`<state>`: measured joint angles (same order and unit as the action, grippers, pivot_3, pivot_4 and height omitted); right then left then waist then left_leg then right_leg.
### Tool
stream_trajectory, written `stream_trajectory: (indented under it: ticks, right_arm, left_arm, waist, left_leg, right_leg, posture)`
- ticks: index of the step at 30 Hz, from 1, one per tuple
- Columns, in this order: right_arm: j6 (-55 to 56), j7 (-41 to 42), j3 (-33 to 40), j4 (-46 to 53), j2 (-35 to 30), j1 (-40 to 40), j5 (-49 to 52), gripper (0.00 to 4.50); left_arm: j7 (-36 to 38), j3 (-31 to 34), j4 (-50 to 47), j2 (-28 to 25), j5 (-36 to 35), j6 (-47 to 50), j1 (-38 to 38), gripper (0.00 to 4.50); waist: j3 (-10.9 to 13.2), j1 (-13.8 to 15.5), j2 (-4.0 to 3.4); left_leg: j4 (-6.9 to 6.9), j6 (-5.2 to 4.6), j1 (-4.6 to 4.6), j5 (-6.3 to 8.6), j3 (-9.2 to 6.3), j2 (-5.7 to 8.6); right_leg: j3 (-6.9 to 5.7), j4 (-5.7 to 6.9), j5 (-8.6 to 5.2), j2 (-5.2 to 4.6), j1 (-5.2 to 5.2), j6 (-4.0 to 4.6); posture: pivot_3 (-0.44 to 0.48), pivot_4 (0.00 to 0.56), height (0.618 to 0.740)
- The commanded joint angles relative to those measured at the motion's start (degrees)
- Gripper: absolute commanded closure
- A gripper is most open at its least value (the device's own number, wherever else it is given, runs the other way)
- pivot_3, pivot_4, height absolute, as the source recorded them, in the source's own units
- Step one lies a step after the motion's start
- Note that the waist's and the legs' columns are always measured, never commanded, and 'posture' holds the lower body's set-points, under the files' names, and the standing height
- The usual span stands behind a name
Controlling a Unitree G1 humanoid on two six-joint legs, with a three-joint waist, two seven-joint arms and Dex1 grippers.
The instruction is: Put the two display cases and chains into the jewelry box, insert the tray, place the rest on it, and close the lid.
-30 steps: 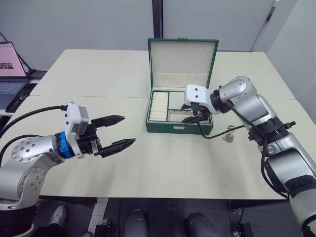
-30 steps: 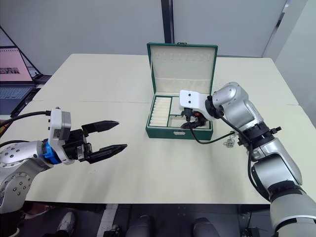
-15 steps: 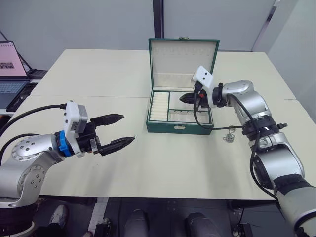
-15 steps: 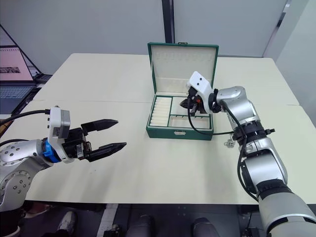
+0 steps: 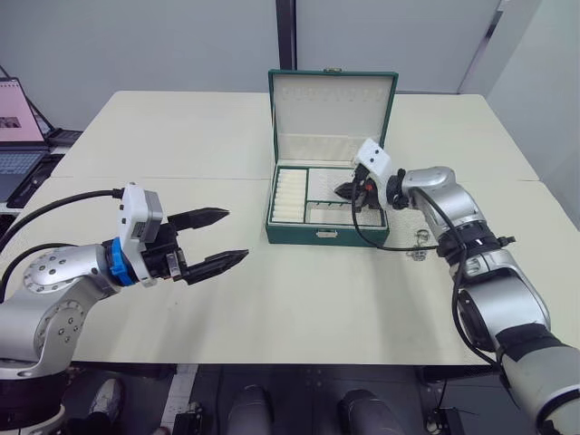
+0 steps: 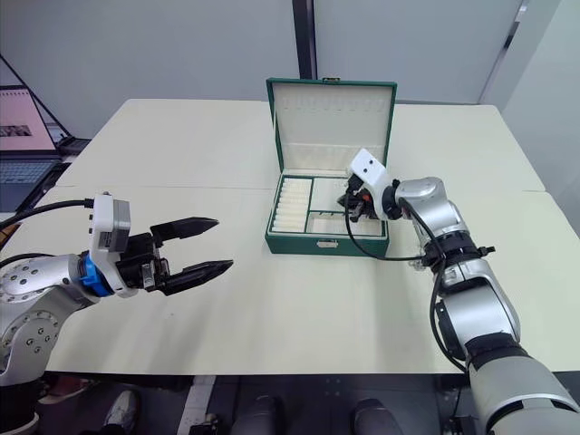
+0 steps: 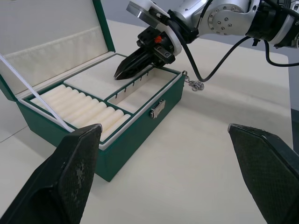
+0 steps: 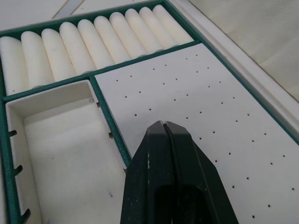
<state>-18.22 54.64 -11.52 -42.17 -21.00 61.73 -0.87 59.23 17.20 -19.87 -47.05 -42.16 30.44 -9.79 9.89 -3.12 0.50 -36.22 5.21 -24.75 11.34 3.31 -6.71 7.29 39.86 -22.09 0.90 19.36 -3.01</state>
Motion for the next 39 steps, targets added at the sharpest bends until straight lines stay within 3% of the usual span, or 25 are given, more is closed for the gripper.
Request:
stream_trajectory:
  ticks: [1, 8, 11, 17, 22, 29, 36, 39]
  right_arm:
    - [0.95, -0.5, -0.25, -0.31, 0.4, -0.48, -0.62, 4.49]
    - [1.49, -0.57, -0.52, 0.03, 0.49, -0.84, -1.24, 4.49]
    - [-1.12, -0.48, 0.87, 6.55, -0.96, -1.01, -0.14, 4.49]
    - [-20.89, 4.86, 5.66, 42.72, -11.65, -10.42, 7.89, 4.49]
    - [-42.27, 5.18, 15.1, 72.6, -21.32, -27.65, 20.37, 4.49]
    - [-60.21, 0.28, 31.0, 95.28, -21.46, -50.65, 31.45, 4.49]
    - [-58.02, -4.41, 38.12, 102.17, -21.0, -72.08, 37.21, 2.96]
    - [-54.89, -7.39, 38.16, 102.17, -20.61, -75.92, 38.7, 2.16]
  left_arm:
    - [-0.09, 0.66, -0.81, -0.1, -0.16, -0.86, -0.25, 0.0]
    - [-0.1, 0.35, -0.8, -0.07, 0.1, -0.97, -0.23, 0.0]
    - [-0.7, -0.16, 0.15, -0.03, 1.17, -1.32, -1.25, 0.0]
    - [-1.57, -0.65, 2.27, -0.35, 1.31, 0.25, -3.04, 0.0]
    - [0.48, -1.4, 3.23, -0.9, 1.35, 0.23, -2.93, 0.0]
    - [4.0, -0.83, 4.35, -2.79, 1.69, 0.27, -0.51, 0.0]
    - [7.01, 3.06, 2.91, -3.92, 2.4, -3.0, 6.7, 0.0]
    - [7.2, 3.34, 2.25, -3.41, 2.96, -4.67, 8.34, 0.0]
  waist:
    - [0.0, -0.06, 0.0]
    - [0.0, -0.14, 0.0]
    - [0.0, -0.12, 0.0]
    - [0.03, 1.01, 0.01]
    - [0.02, 1.56, 0.05]
    - [0.02, 1.28, 0.11]
    - [0.0, 1.29, 0.29]
    - [-0.06, 1.26, 0.42]
  left_leg:
    - [0.0, 0.0, 0.0, 0.0, 0.0, 0.0]
    - [0.0, 0.0, 0.0, 0.0, 0.0, 0.0]
    - [0.0, 0.01, 0.0, 0.0, -0.01, 0.0]
    - [0.08, 0.01, -0.06, -0.01, 0.0, 0.02]
    - [0.22, 0.01, -0.06, 0.0, -0.08, 0.01]
    - [0.22, 0.0, -0.06, 0.0, -0.1, 0.04]
    - [0.21, -0.13, -0.06, 0.08, -0.12, 0.07]
    - [0.21, -0.17, -0.06, 0.1, -0.15, 0.06]
  right_leg:
    - [0.0, 0.0, 0.0, 0.0, 0.0, 0.0]
    - [0.0, 0.0, 0.0, 0.0, -0.01, 0.0]
    - [0.0, 0.0, 0.0, 0.0, -0.01, 0.0]
    - [-0.02, -0.06, -0.01, -0.02, 0.04, -0.01]
    - [-0.08, -0.3, -0.01, 0.0, -0.07, -0.01]
    - [-0.05, -0.36, -0.01, 0.01, -0.12, -0.02]
    - [-0.06, -0.45, -0.01, 0.0, -0.18, -0.02]
    - [-0.07, -0.44, -0.01, 0.0, -0.19, -0.02]
  posture:
    - [0.0, 0.15, 0.74]
    - [0.0, 0.15, 0.74]
    - [0.0, 0.15, 0.74]
    - [0.0, 0.15, 0.74]
    - [0.0, 0.15, 0.74]
    - [0.0, 0.15, 0.74]
    - [0.0, 0.15, 0.74]
    - [0.0, 0.15, 0.74]
